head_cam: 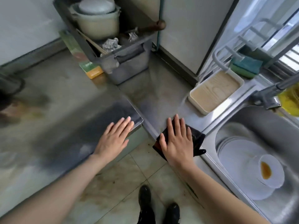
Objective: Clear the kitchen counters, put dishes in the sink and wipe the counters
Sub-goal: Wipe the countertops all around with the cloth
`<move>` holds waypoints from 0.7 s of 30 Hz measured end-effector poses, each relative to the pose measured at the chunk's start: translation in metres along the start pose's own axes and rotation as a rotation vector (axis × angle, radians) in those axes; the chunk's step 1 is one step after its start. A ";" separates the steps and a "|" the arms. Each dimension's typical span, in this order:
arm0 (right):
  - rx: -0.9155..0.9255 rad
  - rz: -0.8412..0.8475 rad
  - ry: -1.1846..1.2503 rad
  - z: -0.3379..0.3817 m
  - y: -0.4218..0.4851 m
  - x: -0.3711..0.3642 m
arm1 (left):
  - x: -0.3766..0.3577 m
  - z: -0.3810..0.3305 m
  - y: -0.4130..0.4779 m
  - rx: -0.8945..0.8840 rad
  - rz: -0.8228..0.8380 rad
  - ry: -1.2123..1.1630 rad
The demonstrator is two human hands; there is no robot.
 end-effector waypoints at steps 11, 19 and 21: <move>0.041 0.051 0.012 0.039 0.069 0.012 | 0.002 0.007 -0.001 -0.104 -0.077 0.042; 0.334 0.046 -0.084 0.036 0.060 0.007 | 0.000 0.008 -0.001 -0.111 -0.105 0.000; 0.155 0.030 -0.047 0.027 0.102 0.013 | -0.002 0.008 -0.001 -0.112 -0.099 -0.002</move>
Point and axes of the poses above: each hand's wrist, its own y-axis towards the middle knuckle, its own x-axis out of the back of the hand, z = x × y, the point moved 7 cm from there along y, towards the middle knuckle, and after that the axes turned 12 degrees about -y, right-handed, at the moved point
